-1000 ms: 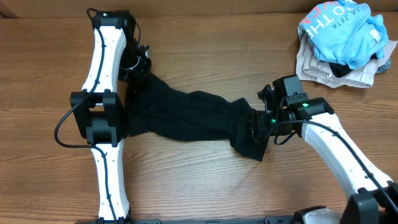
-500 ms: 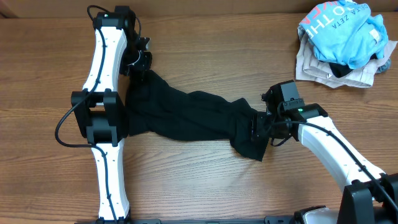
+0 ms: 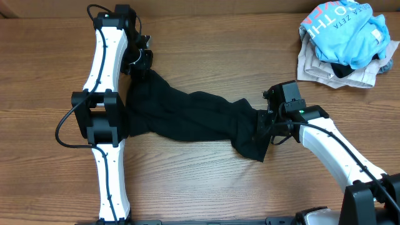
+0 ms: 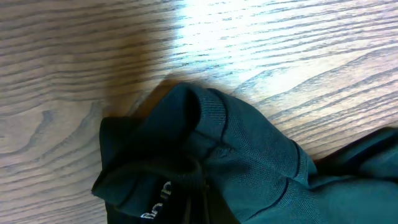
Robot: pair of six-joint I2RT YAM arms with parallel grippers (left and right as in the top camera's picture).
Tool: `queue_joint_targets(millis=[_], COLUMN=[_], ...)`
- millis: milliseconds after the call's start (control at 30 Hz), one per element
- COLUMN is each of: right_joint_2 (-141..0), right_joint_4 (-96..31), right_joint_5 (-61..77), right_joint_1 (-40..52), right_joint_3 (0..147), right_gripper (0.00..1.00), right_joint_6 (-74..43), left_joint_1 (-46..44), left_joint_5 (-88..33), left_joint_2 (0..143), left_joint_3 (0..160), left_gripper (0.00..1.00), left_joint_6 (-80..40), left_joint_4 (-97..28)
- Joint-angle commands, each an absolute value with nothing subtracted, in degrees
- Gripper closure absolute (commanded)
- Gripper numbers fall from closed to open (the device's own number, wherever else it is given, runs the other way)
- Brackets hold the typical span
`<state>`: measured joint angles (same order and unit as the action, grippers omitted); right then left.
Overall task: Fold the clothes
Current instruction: 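Stretch the t-shirt between both grippers and lay it on the table, then lift the t-shirt with both grippers and shake it out flat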
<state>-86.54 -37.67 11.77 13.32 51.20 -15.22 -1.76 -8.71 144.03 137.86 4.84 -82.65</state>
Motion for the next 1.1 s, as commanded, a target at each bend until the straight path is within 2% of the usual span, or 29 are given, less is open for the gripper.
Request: queue_joint_targets(millis=[0,267,667,900,1067], right_joint_2=[-86.5,-86.4,-86.3,-85.4,-81.6], right_joint_4=[-36.3,-33.9,-55.4,-66.7,-71.0], right_joint_5=[10.9,8.5,8.4,8.6,8.6], right_joint_1=[13.4,9.7,1.3,-0.8,-1.6], right_joint_3=[51.0,57.1,94.7,110.7,117.4], right_gripper=[0.96,0.96,0.96,0.96,0.96], right_joint_6=[-15.3,-15.0,-8.8,-6.2,-5.7], left_joint_1=[-1.9,-0.7,3.0,3.2,3.2], left_joint_5=[-8.3,-5.6,-5.5,-2.5,4.6], left_joint_2=[144.1,143.0,132.7,121.7,113.1], left_joint_3=[137.7,141.7,173.3,177.7,177.7], left_gripper=[0.96,0.96,0.96,0.96,0.96], left_joint_6=[4.2,1.0,-1.3,0.0,0.3], left_joint_4=[-82.3,-81.5,-87.6,-87.2,-86.1])
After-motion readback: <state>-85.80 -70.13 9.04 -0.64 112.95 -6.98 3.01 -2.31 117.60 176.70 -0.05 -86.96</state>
